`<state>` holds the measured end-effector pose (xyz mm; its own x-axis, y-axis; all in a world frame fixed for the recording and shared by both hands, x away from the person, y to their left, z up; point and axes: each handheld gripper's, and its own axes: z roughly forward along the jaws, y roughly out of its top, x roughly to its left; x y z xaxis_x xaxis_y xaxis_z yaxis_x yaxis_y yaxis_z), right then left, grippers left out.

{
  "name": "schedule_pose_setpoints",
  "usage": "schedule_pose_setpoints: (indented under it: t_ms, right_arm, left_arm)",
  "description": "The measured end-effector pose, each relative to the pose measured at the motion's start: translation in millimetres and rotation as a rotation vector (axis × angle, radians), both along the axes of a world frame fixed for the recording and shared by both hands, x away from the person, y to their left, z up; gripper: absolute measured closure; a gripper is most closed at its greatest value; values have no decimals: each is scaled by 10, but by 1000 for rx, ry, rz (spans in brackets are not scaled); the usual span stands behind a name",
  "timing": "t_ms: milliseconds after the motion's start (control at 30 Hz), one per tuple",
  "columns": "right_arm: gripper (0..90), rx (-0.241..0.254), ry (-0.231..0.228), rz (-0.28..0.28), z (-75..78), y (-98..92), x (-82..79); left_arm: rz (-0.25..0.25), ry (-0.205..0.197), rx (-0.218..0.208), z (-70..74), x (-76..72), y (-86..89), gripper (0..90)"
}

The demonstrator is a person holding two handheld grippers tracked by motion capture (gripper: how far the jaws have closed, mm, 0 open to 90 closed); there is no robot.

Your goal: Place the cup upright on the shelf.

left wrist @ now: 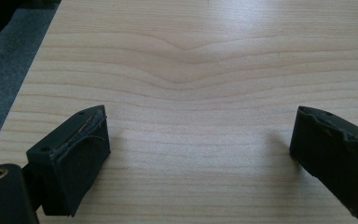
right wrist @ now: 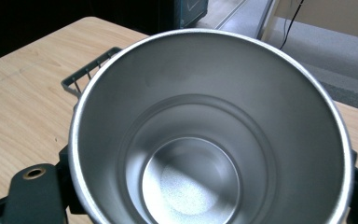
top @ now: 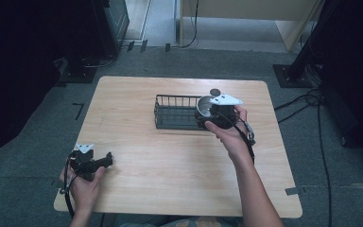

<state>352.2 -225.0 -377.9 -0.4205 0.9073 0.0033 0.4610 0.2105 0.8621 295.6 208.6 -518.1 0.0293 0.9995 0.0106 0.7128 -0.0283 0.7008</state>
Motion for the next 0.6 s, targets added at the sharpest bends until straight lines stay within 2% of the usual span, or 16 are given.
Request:
schedule_pose_setpoints:
  t_ms: [200,600]
  right_arm:
    - [185,8,-5,-4,42,51,96]
    - [185,-10,-17,-24,85,138,303]
  left_arm:
    - [1,1,-1,0,0,-1,51]
    - [1,0,-1,0,1,-2,51]
